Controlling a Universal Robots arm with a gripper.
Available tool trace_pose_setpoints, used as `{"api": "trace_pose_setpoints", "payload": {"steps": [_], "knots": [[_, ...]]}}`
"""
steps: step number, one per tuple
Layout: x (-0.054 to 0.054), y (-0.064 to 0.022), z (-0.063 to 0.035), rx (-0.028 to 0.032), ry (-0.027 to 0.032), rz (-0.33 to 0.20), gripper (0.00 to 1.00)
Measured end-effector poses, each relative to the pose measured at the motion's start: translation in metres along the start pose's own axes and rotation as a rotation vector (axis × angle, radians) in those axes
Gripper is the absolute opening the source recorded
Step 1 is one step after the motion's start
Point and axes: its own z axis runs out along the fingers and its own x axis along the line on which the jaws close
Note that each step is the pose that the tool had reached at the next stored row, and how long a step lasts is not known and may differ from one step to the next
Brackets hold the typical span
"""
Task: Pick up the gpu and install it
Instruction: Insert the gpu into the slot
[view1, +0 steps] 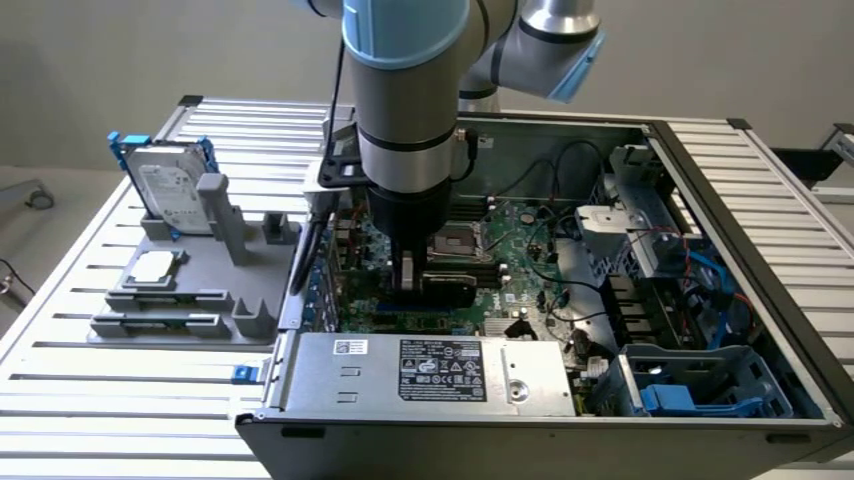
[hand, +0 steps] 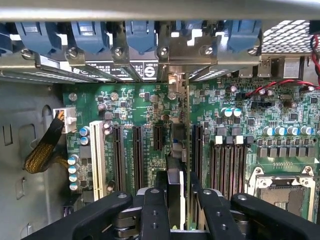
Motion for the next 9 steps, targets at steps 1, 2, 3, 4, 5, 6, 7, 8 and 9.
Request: {"api": "trace_pose_setpoints", "payload": {"steps": [1,2,3,4,5,6,7,8,9], "knots": [[0.0000,0.0000,0.0006,-0.0001,-0.0001,-0.002,0.28],[0.0000,0.0001,0.0013,0.0000,-0.0005,-0.004,0.28],[0.0000,0.0001,0.0021,0.0003,-0.0011,-0.006,0.28],[0.0000,0.0001,0.0025,0.0001,-0.0008,-0.008,0.28],[0.0001,0.0001,0.0028,0.0000,-0.0006,-0.009,0.28],[0.0001,0.0001,0.0032,0.0000,-0.0005,-0.011,0.28],[0.0001,0.0001,0.0036,0.0001,-0.0005,-0.012,0.28],[0.0001,0.0001,0.0039,0.0001,-0.0005,-0.013,0.28],[0.0001,0.0001,0.0042,0.0002,-0.0006,-0.014,0.28]]}}
